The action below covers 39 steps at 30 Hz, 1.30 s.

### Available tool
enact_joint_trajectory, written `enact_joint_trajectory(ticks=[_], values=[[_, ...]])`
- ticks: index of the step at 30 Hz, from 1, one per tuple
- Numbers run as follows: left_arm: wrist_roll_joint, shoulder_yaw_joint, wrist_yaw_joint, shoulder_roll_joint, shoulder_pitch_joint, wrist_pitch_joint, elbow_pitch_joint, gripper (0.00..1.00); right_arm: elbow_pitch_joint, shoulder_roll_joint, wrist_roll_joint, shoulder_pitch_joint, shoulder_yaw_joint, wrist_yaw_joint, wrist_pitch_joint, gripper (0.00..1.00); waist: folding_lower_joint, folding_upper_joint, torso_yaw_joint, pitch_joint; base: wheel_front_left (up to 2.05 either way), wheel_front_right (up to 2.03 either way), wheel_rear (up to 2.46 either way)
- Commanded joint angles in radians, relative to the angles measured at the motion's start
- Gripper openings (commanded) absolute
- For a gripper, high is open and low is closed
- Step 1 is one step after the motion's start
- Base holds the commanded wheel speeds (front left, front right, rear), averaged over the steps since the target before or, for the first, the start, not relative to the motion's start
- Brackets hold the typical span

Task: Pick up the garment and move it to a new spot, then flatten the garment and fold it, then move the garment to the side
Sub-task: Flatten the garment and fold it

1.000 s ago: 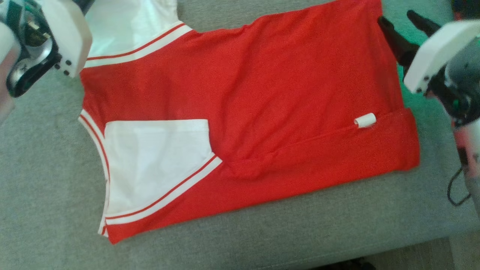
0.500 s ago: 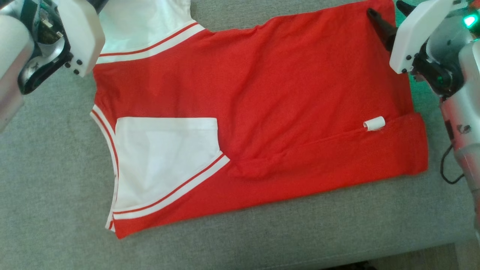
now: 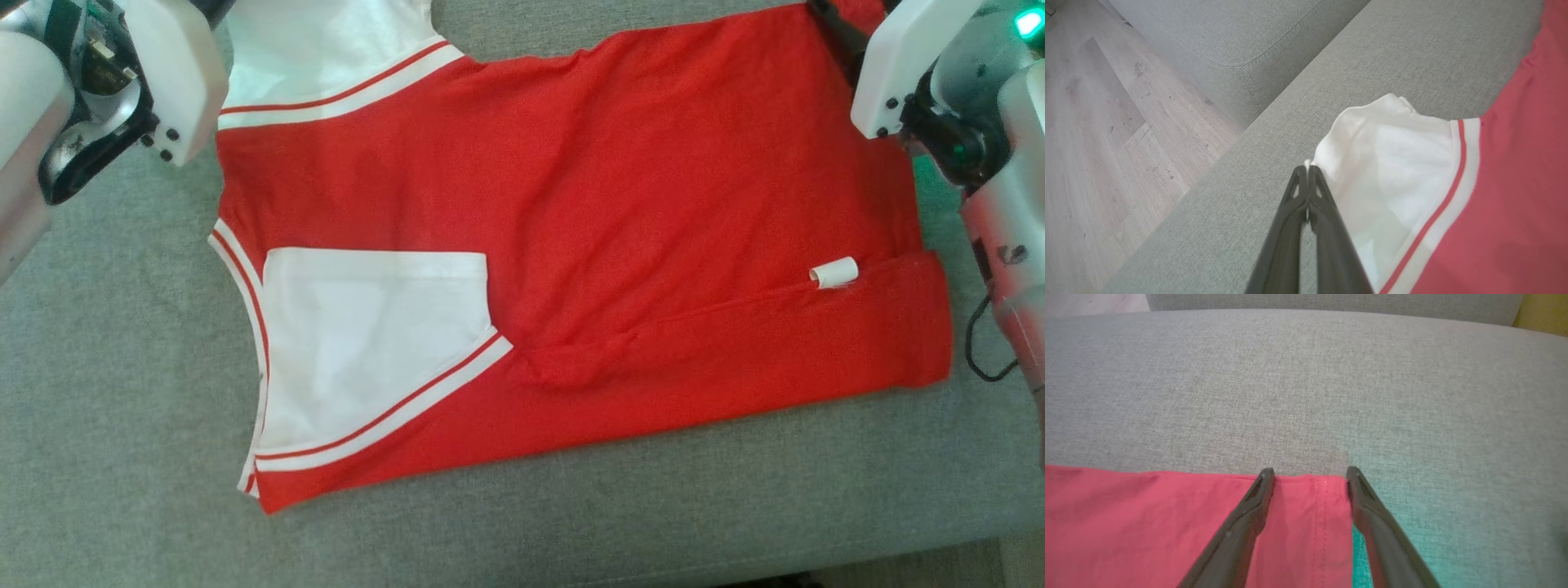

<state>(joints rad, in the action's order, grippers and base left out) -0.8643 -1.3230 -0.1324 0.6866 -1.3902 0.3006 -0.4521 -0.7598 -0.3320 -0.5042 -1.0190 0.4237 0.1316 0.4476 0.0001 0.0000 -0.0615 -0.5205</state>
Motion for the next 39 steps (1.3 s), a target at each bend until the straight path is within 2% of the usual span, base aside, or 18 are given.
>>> enact_joint_trajectory(ticks=[1,2,3,4,6,7,8,9,17,22,25,32,39], values=[[-0.005,0.044,0.002,0.031,-0.066,-0.005,0.004,0.00,0.022,-0.006,-0.007,-0.020,0.011,-0.001,-0.008,0.83,-0.0001,0.0000,0.001,0.000,0.00,0.00,0.00],[-0.005,0.044,0.002,0.031,-0.065,-0.005,0.003,0.00,0.017,-0.007,-0.010,-0.023,0.017,-0.001,-0.009,0.79,-0.0001,0.0000,0.001,0.001,0.00,0.00,0.00],[-0.005,0.044,0.002,0.030,-0.065,-0.005,0.002,0.00,0.012,-0.009,-0.011,-0.026,0.023,-0.001,-0.012,0.70,-0.0001,0.0000,0.002,0.001,0.00,0.00,0.00],[-0.005,0.044,0.002,0.031,-0.065,-0.006,0.001,0.00,0.007,-0.010,-0.012,-0.028,0.029,-0.001,-0.014,0.50,-0.0001,0.0000,0.002,0.002,0.00,0.00,0.00],[-0.005,0.043,0.002,0.031,-0.063,-0.006,-0.002,0.00,-0.003,-0.012,-0.016,-0.030,0.038,-0.001,-0.018,0.37,-0.0001,0.0000,0.002,0.005,0.00,0.00,0.00],[-0.005,0.043,0.002,0.031,-0.063,-0.006,-0.004,0.00,-0.008,-0.013,-0.018,-0.032,0.042,-0.001,-0.020,0.25,-0.0001,0.0000,0.002,0.006,0.00,0.00,0.00],[-0.005,0.043,0.002,0.031,-0.062,-0.006,-0.004,0.00,-0.012,-0.014,-0.020,-0.034,0.045,-0.001,-0.021,0.17,-0.0001,0.0000,0.002,0.007,0.00,0.00,0.00],[-0.004,0.043,0.002,0.031,-0.062,-0.006,-0.005,0.00,-0.016,-0.015,-0.021,-0.036,0.048,-0.001,-0.024,0.00,-0.0001,0.0000,0.002,0.007,0.00,0.00,0.00],[0.053,0.043,0.002,0.042,-0.065,-0.073,0.002,0.00,-0.037,-0.025,-0.039,-0.053,0.055,-0.001,-0.052,0.00,-0.0001,0.0000,0.002,0.008,0.00,0.00,0.00],[0.110,0.043,0.002,0.044,-0.098,-0.183,-0.035,0.00,-0.041,-0.039,-0.052,-0.072,0.035,-0.001,-0.113,0.00,-0.0001,0.0000,0.001,0.012,0.00,0.00,0.00],[0.134,0.052,0.002,0.025,-0.129,-0.271,-0.094,0.00,-0.047,-0.048,-0.069,-0.087,0.010,-0.001,-0.171,0.00,-0.0001,0.0000,0.004,0.023,0.00,0.00,0.00],[0.131,0.073,0.006,-0.010,-0.138,-0.366,-0.161,0.00,-0.052,-0.064,-0.109,-0.068,-0.019,-0.001,-0.231,0.00,-0.0001,0.0000,0.018,0.060,0.00,0.00,0.00],[0.105,0.076,0.016,0.005,-0.070,-0.413,-0.118,0.00,-0.023,-0.096,-0.146,0.019,-0.036,-0.001,-0.265,0.00,-0.0001,0.0000,0.042,0.102,0.00,0.00,0.00]])
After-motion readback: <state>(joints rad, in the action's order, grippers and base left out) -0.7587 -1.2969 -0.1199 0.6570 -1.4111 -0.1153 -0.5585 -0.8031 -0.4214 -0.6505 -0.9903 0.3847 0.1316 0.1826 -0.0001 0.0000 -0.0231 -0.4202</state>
